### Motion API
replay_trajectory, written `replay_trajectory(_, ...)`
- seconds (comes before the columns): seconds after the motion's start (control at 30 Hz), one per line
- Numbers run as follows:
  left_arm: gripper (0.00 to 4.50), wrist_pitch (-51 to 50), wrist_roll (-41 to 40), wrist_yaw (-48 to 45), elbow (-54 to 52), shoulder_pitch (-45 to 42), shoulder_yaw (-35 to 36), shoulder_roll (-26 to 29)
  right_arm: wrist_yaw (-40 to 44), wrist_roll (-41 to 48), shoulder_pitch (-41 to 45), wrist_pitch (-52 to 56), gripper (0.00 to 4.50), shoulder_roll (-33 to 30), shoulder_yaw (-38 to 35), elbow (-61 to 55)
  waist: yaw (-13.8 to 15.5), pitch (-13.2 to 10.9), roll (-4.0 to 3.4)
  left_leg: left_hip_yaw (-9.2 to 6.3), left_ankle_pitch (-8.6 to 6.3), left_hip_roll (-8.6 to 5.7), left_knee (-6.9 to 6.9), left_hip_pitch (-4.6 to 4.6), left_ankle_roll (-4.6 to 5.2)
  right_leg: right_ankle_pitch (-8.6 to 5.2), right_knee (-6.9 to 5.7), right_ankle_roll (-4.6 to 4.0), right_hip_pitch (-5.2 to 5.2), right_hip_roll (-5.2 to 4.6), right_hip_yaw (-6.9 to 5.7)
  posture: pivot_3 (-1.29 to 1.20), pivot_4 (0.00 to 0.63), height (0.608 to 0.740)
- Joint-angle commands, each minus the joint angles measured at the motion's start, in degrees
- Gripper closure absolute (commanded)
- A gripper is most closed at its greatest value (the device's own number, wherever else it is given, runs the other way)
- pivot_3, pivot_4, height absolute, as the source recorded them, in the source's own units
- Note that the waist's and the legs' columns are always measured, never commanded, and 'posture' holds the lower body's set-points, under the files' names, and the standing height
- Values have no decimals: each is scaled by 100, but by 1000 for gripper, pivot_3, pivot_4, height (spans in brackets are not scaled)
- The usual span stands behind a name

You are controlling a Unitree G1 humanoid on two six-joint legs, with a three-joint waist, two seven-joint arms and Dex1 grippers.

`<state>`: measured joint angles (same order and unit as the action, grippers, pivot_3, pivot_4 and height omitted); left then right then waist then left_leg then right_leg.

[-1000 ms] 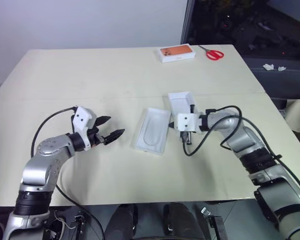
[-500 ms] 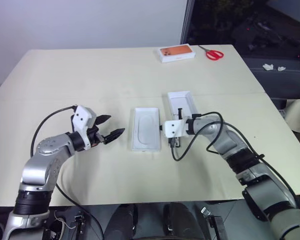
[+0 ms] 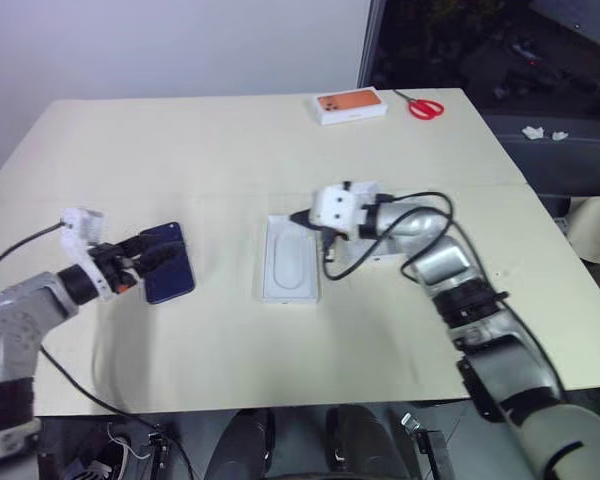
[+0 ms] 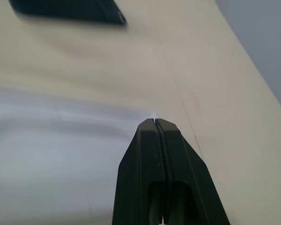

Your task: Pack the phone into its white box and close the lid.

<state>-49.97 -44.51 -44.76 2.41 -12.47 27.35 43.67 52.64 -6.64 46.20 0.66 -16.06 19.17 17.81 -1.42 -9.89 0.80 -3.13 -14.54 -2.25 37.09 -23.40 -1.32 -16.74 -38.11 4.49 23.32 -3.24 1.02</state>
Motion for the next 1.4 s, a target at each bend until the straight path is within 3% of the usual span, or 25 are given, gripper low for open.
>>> replay_trajectory(0.03, 71, -391, -291, 78, 611, -122, 557, 179, -416, -198, 241, 135, 4475, 545, 262, 165, 8, 1, 1, 0, 1, 0, 0, 0, -2, 0, -1, 0, 1, 0, 0, 0, 150, 740)
replay_trajectory(0.37, 71, -326, -124, 813, 1337, -356, 684, -223, -1846, -1008, 937, -163, 4475, 2247, 915, 2304, 26, 9, 15, -5, 14, -7, -4, -1, -27, 0, 0, 0, 14, -6, -4, 0, 150, 740)
replay_trajectory(0.73, 71, -638, 152, 965, 1997, -774, 149, -463, -2453, -1471, 1118, -95, 4475, 2824, 1185, 3398, -60, 13, 22, -11, 18, -12, -10, -1, -34, 0, -10, 0, 11, -9, -7, 0, 150, 740)
replay_trajectory(1.07, 71, -1851, 140, 707, 2347, -1129, -347, -369, -2582, -1531, 1332, -160, 4475, 3009, 1174, 3631, -57, 22, 15, -21, 14, -24, -9, 11, -27, 0, -10, -1, 10, -16, -13, 0, 150, 740)
replay_trajectory(1.4, 71, -2564, -80, 739, 2390, -1412, -149, -730, -2569, -1487, 1412, -225, 4475, 2956, 1072, 3668, -35, 24, 13, -24, 18, -35, -7, 13, -34, 0, -10, -1, 7, -25, -13, 0, 150, 740)
